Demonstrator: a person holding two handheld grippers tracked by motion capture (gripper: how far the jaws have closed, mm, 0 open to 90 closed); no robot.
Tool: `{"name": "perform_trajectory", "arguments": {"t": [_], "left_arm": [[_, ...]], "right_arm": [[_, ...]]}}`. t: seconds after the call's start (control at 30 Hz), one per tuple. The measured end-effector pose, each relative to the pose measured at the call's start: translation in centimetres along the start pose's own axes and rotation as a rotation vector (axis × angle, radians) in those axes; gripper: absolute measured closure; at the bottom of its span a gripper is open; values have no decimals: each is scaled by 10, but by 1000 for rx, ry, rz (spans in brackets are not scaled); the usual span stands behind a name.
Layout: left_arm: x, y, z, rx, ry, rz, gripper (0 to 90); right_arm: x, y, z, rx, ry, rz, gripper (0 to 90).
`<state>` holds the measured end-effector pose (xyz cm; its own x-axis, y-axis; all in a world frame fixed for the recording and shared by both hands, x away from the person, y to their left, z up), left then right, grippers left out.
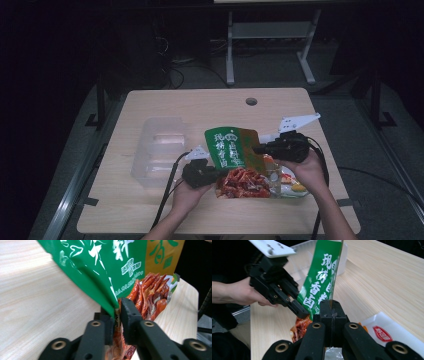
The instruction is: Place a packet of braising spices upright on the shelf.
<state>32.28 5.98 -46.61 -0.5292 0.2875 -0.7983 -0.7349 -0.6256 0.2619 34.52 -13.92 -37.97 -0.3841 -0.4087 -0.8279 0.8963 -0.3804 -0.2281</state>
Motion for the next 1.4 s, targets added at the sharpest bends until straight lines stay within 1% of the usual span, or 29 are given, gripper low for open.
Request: {"name": "perform_trajectory", "arguments": {"t": [0.03,0.07,0.1,0.13,0.17,0.2,0.23,0.27,0.3,0.33,0.4,0.43,0.47,0.5,0.53,0.57,0.6,0.63,0.77,0.83,1.03,1.07,1.13,1.17,1.2,1.23,1.3,1.33,1.4], "left_arm": [[0,0,0,0,0,0,830],[0,1,1,-8,4,-2,830],[0,1,2,-15,11,-7,851],[1,1,3,-24,20,-8,851],[1,1,4,-31,26,-9,862],[1,0,4,-38,29,-23,862],[1,0,5,-45,33,-22,864],[2,0,5,-51,35,-20,868],[3,0,6,-61,42,-24,869],[3,0,6,-61,42,-24,870],[4,2,6,-61,52,-14,871],[5,2,7,-64,49,-22,871],[5,2,7,-66,51,-24,873],[5,2,7,-66,54,-24,872],[5,3,7,-65,54,-26,872],[5,3,8,-67,52,-35,873],[5,3,8,-67,52,-35,873],[5,3,9,-68,53,-35,873],[6,3,10,-72,54,-42,873],[6,3,11,-73,56,-35,873],[8,2,13,-73,57,-37,872],[8,2,13,-73,57,-35,872],[8,2,14,-74,56,-39,872],[8,2,15,-72,57,-39,871],[8,2,15,-72,57,-39,870],[9,3,16,-69,58,-37,868],[9,3,16,-67,58,-36,859],[9,3,17,-65,58,-37,848],[10,3,19,-52,58,-36,835]], "right_arm": [[1,1,0,6,-1,-1,896],[1,1,0,6,-1,-1,896],[3,3,0,13,-4,-8,893],[3,3,0,13,-4,-8,893],[5,5,1,21,-5,-19,887],[5,5,1,21,-5,-19,887],[7,6,1,24,-8,-22,884],[10,7,-1,23,-11,-33,854],[12,7,-2,23,-12,-41,846],[12,7,-2,23,-12,-41,846],[18,8,-6,10,-22,-53,818],[20,8,-9,6,-30,-64,808],[24,8,-14,-16,-49,-77,784],[26,7,-17,-19,-61,-84,779],[26,7,-17,-19,-61,-84,779],[28,6,-24,-26,-69,-79,770],[28,6,-24,-26,-69,-79,770],[31,5,-29,-36,-82,-87,762],[33,4,-35,-44,-88,-95,763],[32,3,-39,-47,-91,-89,765],[31,2,-43,-42,-99,-88,793],[31,2,-44,-46,-101,-97,808],[31,0,-45,-48,-104,-92,837],[31,0,-46,-48,-104,-81,855],[31,0,-46,-48,-104,-81,855],[30,-2,-45,-47,-111,-73,887],[29,-3,-45,-55,-108,-70,889],[29,-4,-45,-62,-103,-79,890],[29,-4,-44,-65,-99,-75,891]]}}
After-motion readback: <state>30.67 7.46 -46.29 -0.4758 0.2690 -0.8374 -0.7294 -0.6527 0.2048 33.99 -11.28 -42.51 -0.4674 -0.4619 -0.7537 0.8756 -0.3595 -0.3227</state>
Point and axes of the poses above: each handheld gripper's, and its own axes: z roughly backward along the jaws, x roughly out of its underside, y roughly to its right, the point moved 6 cm from there along -z, roughly forward along the jaws, and after that the axes turned 5 degrees about -x, right-handed, at the moved point
